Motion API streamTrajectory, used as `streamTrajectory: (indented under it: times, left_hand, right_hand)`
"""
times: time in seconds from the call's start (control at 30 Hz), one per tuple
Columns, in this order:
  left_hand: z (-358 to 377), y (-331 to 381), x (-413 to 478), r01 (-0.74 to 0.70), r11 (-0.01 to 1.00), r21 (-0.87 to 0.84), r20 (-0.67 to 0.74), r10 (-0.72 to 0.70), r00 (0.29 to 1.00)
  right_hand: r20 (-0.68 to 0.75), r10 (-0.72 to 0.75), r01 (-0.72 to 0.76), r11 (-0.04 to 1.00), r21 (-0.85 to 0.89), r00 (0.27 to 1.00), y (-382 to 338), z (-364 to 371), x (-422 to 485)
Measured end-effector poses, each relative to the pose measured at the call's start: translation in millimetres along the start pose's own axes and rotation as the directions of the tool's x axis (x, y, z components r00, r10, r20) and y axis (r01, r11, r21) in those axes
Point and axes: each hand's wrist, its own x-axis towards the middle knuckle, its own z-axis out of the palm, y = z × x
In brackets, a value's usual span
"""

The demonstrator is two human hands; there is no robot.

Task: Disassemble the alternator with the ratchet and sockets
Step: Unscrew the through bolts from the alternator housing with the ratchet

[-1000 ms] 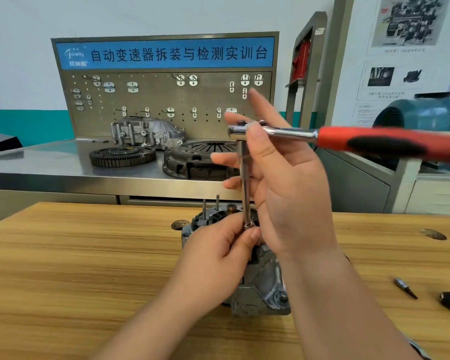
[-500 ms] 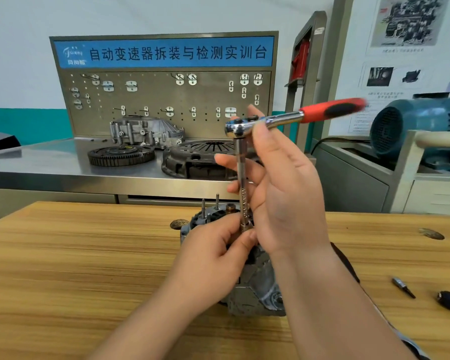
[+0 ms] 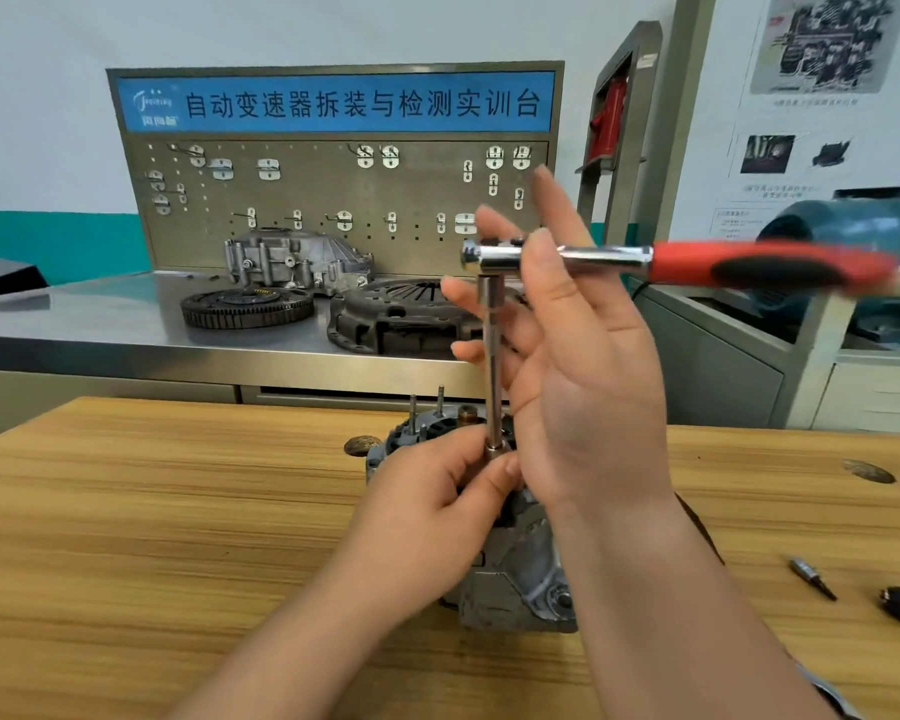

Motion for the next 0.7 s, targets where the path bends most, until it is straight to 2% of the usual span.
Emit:
streamTrajectory:
  times: [0.1, 0.2, 0.3, 0.4, 0.53, 0.6, 0.7]
  left_hand:
    - [1.3, 0.5, -0.5, -0.001, 1.0, 0.017, -0.01, 0.001, 1.0]
    - [-1.2, -0.3, -1.1, -0.021, 1.0, -0.018, 0.01, 0.022, 1.0]
    - [-4.7, 0.5, -1.8, -0.032, 0.998, -0.048, 0.032, 0.033, 0.999]
    - [-5.3, 2.2, -0.7, -0.014, 1.0, -0.006, 0.021, 0.014, 1.0]
    - [-2.4, 4.1, 0.9, 0.002, 0.999, 0.038, 0.0, -0.002, 1.0]
    - [-1.2, 4.3, 0.0, 0.004, 0.999, 0.041, -0.012, -0.004, 1.0]
    - [-1.0, 5.4, -1.3, -0.008, 1.0, 0.007, -0.022, 0.008, 1.0]
  right_hand:
    - [0.02, -0.031, 0.031, 1.0, -0.002, 0.999, -0.6, -1.2, 0.9]
    - [0.029, 0.07, -0.071, 0.997, 0.029, 0.997, -2.6, -2.8, 1.3]
    - [-0.031, 0.161, -0.158, 0.985, 0.073, 0.987, -2.4, -2.8, 2.4]
    - [-0.078, 0.091, -0.089, 0.996, 0.026, 0.993, 2.3, 0.3, 1.2]
    - [-0.037, -0.017, 0.014, 0.998, -0.057, 0.999, 4.6, 2.5, -1.0]
    - [-0.016, -0.003, 0.003, 1.0, -0.02, 1.0, 4.2, 2.4, -0.9]
    - [0.024, 0.089, -0.09, 0.994, 0.063, 0.996, 2.9, 1.5, 0.1]
